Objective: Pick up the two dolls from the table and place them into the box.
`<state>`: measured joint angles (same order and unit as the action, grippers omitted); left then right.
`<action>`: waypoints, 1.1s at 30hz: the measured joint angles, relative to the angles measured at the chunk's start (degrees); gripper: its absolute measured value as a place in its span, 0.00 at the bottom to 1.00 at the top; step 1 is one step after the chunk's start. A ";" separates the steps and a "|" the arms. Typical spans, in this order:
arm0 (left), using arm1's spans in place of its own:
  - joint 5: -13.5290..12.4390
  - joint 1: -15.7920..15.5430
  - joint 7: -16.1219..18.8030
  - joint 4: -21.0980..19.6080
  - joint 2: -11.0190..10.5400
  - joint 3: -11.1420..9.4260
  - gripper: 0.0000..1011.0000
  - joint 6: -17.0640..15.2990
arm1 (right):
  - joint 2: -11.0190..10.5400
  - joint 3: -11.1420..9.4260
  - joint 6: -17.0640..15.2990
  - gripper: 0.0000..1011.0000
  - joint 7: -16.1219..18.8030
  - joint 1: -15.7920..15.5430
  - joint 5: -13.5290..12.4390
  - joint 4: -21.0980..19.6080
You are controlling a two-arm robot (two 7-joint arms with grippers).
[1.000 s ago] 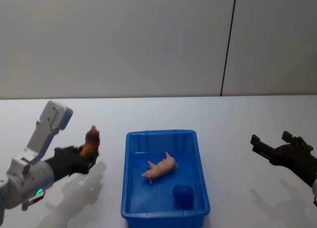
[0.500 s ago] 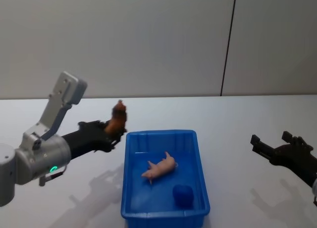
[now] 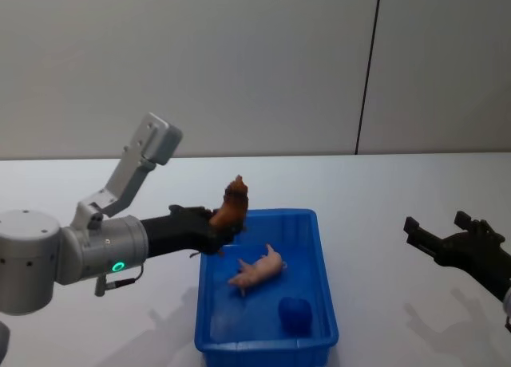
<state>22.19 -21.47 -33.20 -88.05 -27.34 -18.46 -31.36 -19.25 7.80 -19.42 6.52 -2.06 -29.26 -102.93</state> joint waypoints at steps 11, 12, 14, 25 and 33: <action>-2.18 -2.49 -1.69 4.06 2.43 -2.01 0.50 -3.38 | 0.00 0.00 0.00 0.99 0.00 0.00 0.00 0.00; -2.27 -2.56 -1.73 4.18 2.50 -2.07 0.51 -3.49 | 0.00 0.00 0.00 0.99 0.00 0.00 0.00 0.00; -2.45 -2.79 -1.86 4.55 2.73 -2.24 0.57 -3.78 | 0.00 0.00 0.00 0.99 0.00 0.00 0.00 0.00; -2.66 -3.28 -1.57 5.21 3.24 -2.68 0.91 -4.25 | 0.00 0.00 0.00 0.99 0.00 0.00 0.00 0.00; -0.92 -2.20 1.64 3.03 2.59 -2.06 0.99 -2.02 | 0.00 0.00 0.00 0.99 0.00 0.00 0.00 0.00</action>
<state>21.27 -23.67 -31.56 -85.02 -24.75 -20.52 -33.38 -19.25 7.80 -19.42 6.52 -2.06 -29.26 -102.93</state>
